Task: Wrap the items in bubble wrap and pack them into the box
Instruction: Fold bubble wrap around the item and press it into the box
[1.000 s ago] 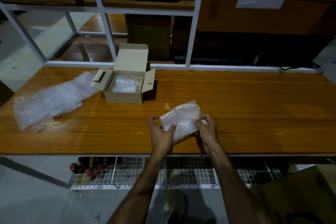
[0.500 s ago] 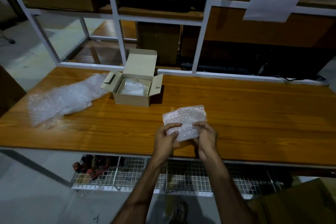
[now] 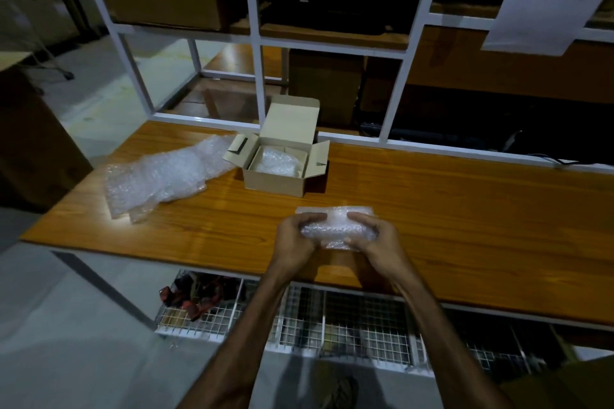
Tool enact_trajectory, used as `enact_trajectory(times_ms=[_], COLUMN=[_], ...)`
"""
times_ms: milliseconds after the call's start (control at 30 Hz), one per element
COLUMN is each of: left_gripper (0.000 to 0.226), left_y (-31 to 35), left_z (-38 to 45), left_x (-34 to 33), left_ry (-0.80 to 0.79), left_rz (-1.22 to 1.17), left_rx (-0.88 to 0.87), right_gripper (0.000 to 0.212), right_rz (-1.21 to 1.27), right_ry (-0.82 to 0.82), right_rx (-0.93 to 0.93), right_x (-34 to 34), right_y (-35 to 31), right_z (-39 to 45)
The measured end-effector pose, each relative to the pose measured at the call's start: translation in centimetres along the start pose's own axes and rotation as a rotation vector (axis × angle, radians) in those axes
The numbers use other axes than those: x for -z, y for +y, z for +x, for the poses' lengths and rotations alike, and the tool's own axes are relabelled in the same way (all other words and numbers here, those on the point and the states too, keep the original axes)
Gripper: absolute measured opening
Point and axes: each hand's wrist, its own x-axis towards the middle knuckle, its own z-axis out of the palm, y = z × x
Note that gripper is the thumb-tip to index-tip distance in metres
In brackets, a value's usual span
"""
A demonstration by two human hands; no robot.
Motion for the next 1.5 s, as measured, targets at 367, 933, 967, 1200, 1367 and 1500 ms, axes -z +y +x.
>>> enact_trajectory(times_ms=[367, 933, 967, 1200, 1367, 1500], left_gripper=[0.010, 0.017, 0.016, 0.016, 0.029, 0.027], left_y=[-0.6, 0.7, 0.6, 0.8, 1.0, 0.6], left_z=[2.5, 10.5, 10.9, 13.1, 15.1, 17.6], left_x=[4.7, 6.7, 6.8, 7.4, 8.4, 9.8], left_ry=[0.207, 0.101, 0.106, 0.208, 0.227, 0.209], left_rz=[0.268, -0.200, -0.198, -0.244, -0.259, -0.300], left_rx=[-0.304, 0.089, 0.101, 0.148, 0.135, 0.129], right_gripper=[0.019, 0.017, 0.017, 0.019, 0.020, 0.017], right_rz=[-0.275, 0.155, 0.179, 0.232, 0.226, 0.270], right_ry=[0.071, -0.270, -0.286, -0.367, -0.353, -0.321], right_rx=[0.101, -0.099, -0.114, -0.132, -0.144, -0.164], right_x=[-2.0, 0.1, 0.0, -0.1, -0.8, -1.8], right_y=[-0.7, -0.5, -0.2, -0.6, -2.0, -2.9], right_z=[4.4, 15.8, 16.4, 21.2, 24.7, 26.8])
